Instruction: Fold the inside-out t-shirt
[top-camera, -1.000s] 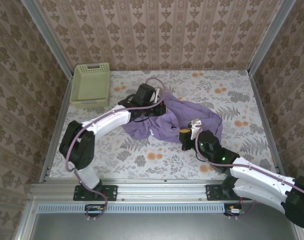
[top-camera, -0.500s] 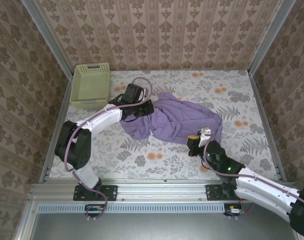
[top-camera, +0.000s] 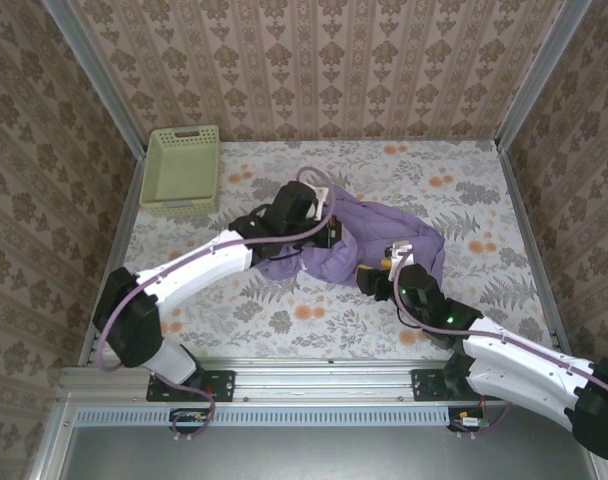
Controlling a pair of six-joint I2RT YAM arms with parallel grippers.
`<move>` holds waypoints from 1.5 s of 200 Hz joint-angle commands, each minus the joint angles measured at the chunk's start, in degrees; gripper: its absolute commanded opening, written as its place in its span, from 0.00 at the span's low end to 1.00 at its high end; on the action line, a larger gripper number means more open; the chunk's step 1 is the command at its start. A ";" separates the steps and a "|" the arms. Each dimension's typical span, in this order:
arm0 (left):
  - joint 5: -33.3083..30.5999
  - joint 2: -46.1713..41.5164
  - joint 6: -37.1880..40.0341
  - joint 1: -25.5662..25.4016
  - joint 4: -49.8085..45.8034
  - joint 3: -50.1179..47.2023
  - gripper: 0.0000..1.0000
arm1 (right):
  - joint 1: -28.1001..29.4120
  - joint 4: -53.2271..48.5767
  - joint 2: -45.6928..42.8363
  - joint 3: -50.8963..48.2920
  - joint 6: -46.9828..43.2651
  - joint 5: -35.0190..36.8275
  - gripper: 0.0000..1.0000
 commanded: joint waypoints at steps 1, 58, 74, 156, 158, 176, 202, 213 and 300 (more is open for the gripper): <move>-3.12 -2.02 3.55 -3.04 1.28 2.27 0.00 | -0.47 2.39 0.99 0.59 -0.12 -2.71 0.79; -0.91 -2.58 6.52 -2.35 2.68 -0.71 0.33 | -0.52 9.23 3.75 -0.22 -1.43 -5.93 1.00; -2.03 -5.24 7.73 -0.80 2.25 -3.03 0.45 | -0.53 9.53 6.13 1.01 -1.30 -5.07 1.00; -14.12 2.58 10.12 21.74 -12.57 -7.49 0.79 | -2.45 -3.85 28.38 15.35 5.29 1.09 1.00; -14.21 3.10 9.97 22.08 -12.66 -7.37 0.80 | -2.47 -4.41 29.05 15.77 5.60 1.15 1.00; -15.47 8.87 9.86 24.09 -12.46 -6.16 0.82 | -2.45 -5.95 35.44 18.04 6.45 -1.44 1.00; -16.90 17.35 9.49 26.80 -12.12 -3.14 0.79 | -2.36 -9.37 43.81 22.21 7.73 -5.02 0.93; -15.26 20.14 9.17 27.52 -11.89 -1.94 0.70 | -2.50 -11.12 45.97 23.43 8.06 -4.55 0.83; -18.19 -4.50 7.68 28.85 -14.29 -4.48 0.00 | -12.13 -20.58 35.59 31.85 -0.23 3.29 0.00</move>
